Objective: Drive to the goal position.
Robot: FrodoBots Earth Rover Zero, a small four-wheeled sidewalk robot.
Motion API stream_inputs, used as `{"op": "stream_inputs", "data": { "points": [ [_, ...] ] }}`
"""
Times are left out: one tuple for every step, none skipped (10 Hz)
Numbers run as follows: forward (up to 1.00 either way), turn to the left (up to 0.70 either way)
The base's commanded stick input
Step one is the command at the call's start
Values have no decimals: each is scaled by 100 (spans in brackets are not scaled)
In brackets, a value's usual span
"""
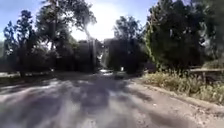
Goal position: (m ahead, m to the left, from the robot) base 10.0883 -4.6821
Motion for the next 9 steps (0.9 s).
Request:
{"op": "stream_inputs", "data": {
  "points": [
    [100,24],
    [100,40],
    [100,40],
    [100,24],
    [100,0],
    [100,0],
    [100,0],
    [100,0],
    [100,0]
  ]
}}
